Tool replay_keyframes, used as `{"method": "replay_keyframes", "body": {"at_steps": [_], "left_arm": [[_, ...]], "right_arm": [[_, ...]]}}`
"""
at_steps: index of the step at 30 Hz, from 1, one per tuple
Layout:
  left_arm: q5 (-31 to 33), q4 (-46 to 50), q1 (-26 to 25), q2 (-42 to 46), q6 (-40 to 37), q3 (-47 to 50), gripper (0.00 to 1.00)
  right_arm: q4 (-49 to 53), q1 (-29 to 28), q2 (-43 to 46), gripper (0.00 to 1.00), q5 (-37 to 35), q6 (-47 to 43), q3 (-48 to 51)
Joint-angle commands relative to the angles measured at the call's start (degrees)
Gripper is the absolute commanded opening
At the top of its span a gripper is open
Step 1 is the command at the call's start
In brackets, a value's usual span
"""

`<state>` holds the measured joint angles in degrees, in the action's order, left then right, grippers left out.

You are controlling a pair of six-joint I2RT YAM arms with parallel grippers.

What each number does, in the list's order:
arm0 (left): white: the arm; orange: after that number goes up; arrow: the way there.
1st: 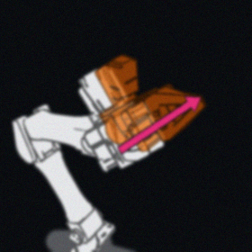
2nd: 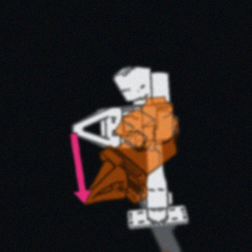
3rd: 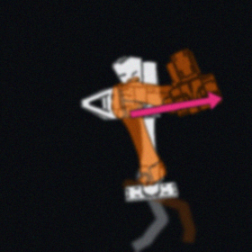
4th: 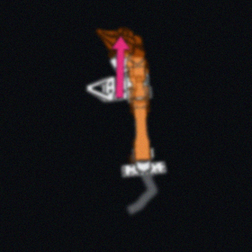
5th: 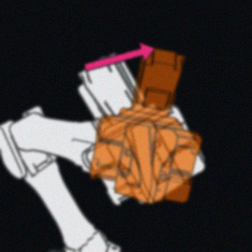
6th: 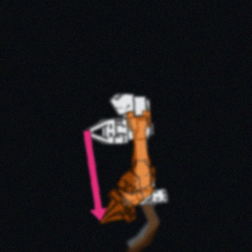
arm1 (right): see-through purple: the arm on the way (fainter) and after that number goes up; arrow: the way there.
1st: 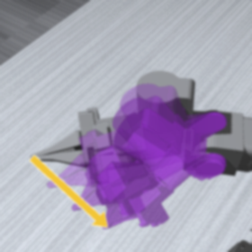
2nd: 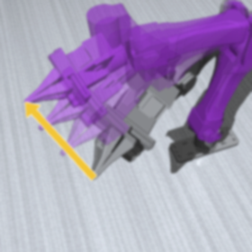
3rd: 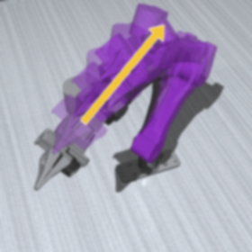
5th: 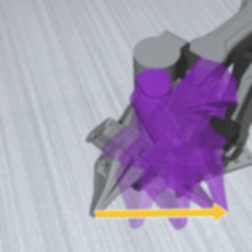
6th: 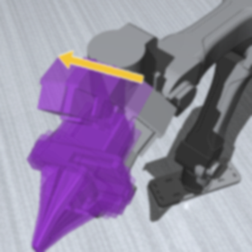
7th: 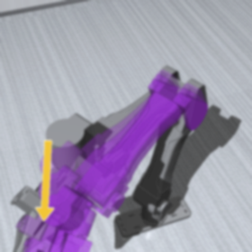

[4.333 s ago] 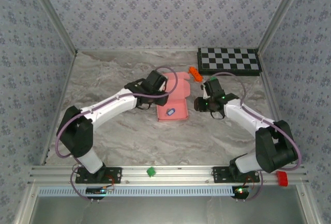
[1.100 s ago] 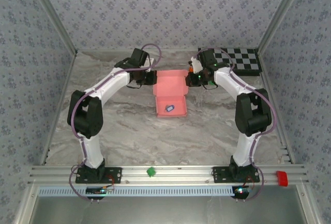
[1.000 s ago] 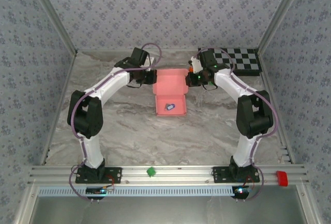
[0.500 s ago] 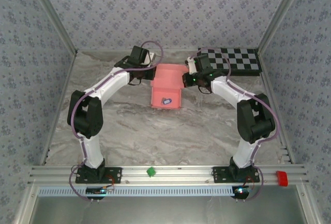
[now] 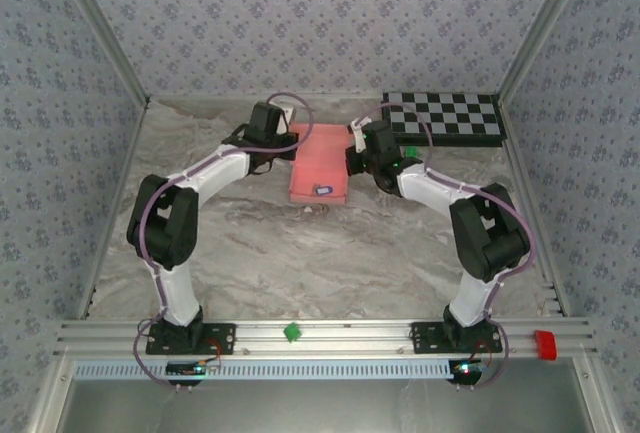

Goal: Fold the paper box

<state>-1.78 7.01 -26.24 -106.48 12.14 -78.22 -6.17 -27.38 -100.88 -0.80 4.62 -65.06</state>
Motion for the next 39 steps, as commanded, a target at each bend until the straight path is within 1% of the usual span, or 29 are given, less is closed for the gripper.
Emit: {"method": "replay_keyframes", "body": {"at_steps": [1,6,10,21,27,34,39], "left_arm": [[0.0,-3.4,-0.1,2.3,1.3,2.7,0.02],[-1.1,-4.2,-0.1,2.8,2.1,4.3,0.06],[-2.3,-4.5,-0.1,3.5,2.6,5.1,0.12],[-3.9,-6.0,-0.1,6.0,4.4,7.7,0.14],[-2.8,-6.1,-0.1,6.9,4.7,8.7,0.15],[-3.1,-5.6,-0.1,7.0,5.4,9.0,0.15],[-3.1,-5.3,-0.1,7.0,6.0,9.1,0.23]], "right_arm": [[-4.6,-0.8,1.3,0.02,-2.4,-1.6,1.0],[-6.8,-1.7,1.5,0.05,-4.1,-1.7,2.4],[-7.0,-2.4,1.7,0.08,-5.1,-2.1,2.8],[-6.7,-4.0,2.3,0.12,-6.6,-2.5,3.2],[-6.1,-4.4,2.0,0.15,-7.7,-2.3,2.8],[-4.9,-4.4,1.6,0.16,-7.4,-1.4,2.2],[-4.8,-4.4,1.6,0.16,-7.3,-0.8,2.4]]}}
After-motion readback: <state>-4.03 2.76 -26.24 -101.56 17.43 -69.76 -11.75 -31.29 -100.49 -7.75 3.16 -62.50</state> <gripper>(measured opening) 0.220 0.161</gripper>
